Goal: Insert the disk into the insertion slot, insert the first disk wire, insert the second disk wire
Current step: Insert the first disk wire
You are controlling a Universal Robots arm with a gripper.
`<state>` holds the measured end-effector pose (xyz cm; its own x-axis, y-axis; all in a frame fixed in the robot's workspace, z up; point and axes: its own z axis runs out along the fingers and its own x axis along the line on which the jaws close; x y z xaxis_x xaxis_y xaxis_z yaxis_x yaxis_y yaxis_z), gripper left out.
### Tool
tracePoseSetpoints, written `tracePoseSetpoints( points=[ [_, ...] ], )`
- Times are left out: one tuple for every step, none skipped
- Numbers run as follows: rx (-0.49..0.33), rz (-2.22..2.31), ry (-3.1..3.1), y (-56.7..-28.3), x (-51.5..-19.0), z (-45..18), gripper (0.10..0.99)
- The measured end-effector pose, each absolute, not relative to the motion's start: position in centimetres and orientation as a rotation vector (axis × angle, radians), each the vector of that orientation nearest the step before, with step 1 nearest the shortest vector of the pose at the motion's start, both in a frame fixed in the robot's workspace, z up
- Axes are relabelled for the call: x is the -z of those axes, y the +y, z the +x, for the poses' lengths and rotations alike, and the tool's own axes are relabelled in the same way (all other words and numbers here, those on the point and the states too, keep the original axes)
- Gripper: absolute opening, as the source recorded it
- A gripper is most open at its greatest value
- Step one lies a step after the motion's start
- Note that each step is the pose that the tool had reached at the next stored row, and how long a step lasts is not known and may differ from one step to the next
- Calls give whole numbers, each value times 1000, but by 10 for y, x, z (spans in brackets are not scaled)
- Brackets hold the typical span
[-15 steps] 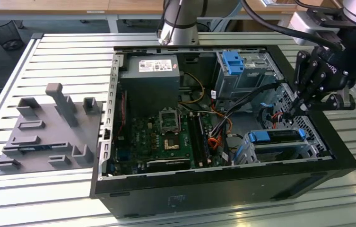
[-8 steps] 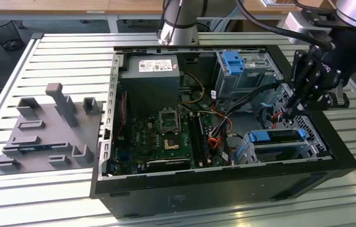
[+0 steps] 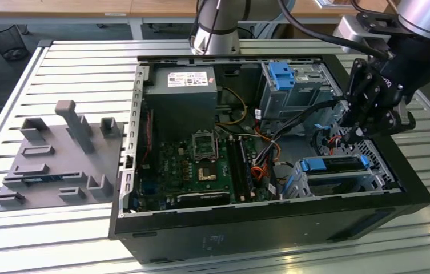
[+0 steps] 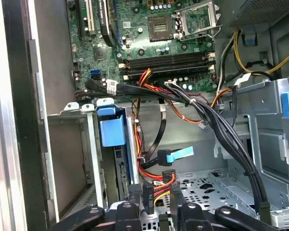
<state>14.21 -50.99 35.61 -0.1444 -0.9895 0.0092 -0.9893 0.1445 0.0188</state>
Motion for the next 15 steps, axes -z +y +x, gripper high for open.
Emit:
tracePoseSetpoints(
  points=[
    [12, 2037, -2366, -509, -355, 142, 380],
    [11, 2031, -2370, -509, -354, 142, 380],
    [9, 2025, -2374, -509, -354, 142, 380],
    [8, 2018, -2379, -509, -353, 142, 380],
    [6, 2009, -2385, -509, -352, 142, 380],
    [5, 2001, -2390, -509, -352, 142, 380],
    [3, 1995, -2395, -509, -351, 142, 380],
    [1, 1989, -2398, -509, -350, 142, 380],
    [-1, 1983, -2402, -509, -350, 142, 380],
    [-1, 1979, -2405, -509, -349, 142, 380],
    [-1, 1976, -2407, -509, -349, 142, 380],
    [-1, 1973, -2409, -509, -348, 142, 380],
    [-1, 1971, -2411, -509, -348, 142, 380],
    [-2, 1968, -2413, -509, -348, 142, 365],
    [-3, 1966, -2413, -509, -348, 142, 302]
  ],
)
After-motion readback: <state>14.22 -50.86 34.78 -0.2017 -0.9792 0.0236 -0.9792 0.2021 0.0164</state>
